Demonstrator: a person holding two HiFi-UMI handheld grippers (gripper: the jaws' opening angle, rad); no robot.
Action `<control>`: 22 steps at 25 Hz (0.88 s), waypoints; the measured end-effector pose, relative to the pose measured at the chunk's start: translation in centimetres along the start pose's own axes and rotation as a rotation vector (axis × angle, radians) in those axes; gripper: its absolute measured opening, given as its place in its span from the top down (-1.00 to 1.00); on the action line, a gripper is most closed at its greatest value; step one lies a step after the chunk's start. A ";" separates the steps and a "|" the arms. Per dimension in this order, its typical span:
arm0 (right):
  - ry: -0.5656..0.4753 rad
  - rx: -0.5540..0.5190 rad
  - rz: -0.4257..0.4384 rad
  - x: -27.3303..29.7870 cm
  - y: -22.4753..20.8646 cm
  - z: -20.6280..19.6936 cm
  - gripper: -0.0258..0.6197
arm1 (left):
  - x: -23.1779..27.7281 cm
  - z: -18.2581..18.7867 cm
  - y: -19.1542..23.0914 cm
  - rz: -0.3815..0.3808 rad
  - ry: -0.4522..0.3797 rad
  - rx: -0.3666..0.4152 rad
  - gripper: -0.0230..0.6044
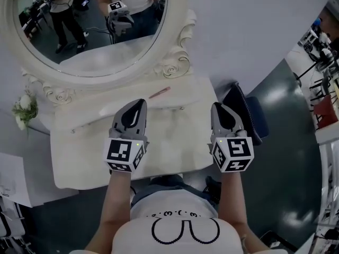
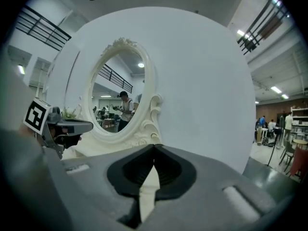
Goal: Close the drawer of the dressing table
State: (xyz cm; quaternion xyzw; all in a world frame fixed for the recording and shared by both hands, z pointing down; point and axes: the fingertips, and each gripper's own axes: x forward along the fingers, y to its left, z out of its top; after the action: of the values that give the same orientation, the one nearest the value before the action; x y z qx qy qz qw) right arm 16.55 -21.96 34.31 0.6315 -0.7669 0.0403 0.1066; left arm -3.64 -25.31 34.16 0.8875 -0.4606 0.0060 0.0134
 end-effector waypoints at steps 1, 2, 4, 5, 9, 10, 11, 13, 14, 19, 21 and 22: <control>-0.022 -0.005 -0.008 -0.3 -0.2 0.9 0.92 | 0.2 0.9 0.0 -0.003 -0.017 0.010 0.94; -0.043 -0.010 -0.016 -0.5 -0.5 1.8 0.92 | 0.4 1.7 -0.1 -0.007 -0.036 0.018 0.94; -0.084 -0.027 -0.028 -1.1 -0.8 3.6 0.92 | 0.8 3.4 -0.3 -0.015 -0.071 0.033 0.93; -0.103 -0.039 -0.033 -1.4 -0.9 4.5 0.92 | 0.9 4.3 -0.4 -0.018 -0.086 0.042 0.94; -0.175 -0.073 -0.049 -2.6 -1.4 8.2 0.92 | 1.4 8.3 -0.8 -0.015 -0.146 0.085 0.94; -0.190 -0.078 -0.052 -2.9 -1.5 9.0 0.92 | 1.4 9.4 -0.8 -0.012 -0.162 0.092 0.94; -0.205 -0.081 -0.056 -3.3 -1.7 9.7 0.92 | 1.3 10.3 -0.9 -0.010 -0.178 0.097 0.94; -0.232 -0.076 -0.061 -3.9 -1.9 10.9 0.92 | 1.3 11.8 -1.0 -0.007 -0.209 0.099 0.94; -0.245 -0.073 -0.061 -4.2 -2.0 11.3 0.92 | 1.3 12.4 -0.9 -0.005 -0.223 0.095 0.94; -0.266 -0.084 -0.061 -4.6 -1.5 12.0 0.92 | 1.2 13.4 -0.8 -0.010 -0.250 0.098 0.94; -0.264 -0.091 -0.064 -4.5 -1.3 12.0 0.92 | 1.1 13.3 -0.8 -0.014 -0.247 0.107 0.94; -0.263 -0.093 -0.064 -4.4 -1.2 12.0 0.92 | 1.1 13.2 -0.8 -0.015 -0.245 0.109 0.94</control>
State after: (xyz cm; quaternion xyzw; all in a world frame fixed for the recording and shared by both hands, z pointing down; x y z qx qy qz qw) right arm 17.20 -20.32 21.56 0.6499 -0.7548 -0.0819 0.0354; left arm -2.36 -26.16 20.93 0.8844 -0.4512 -0.0774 -0.0910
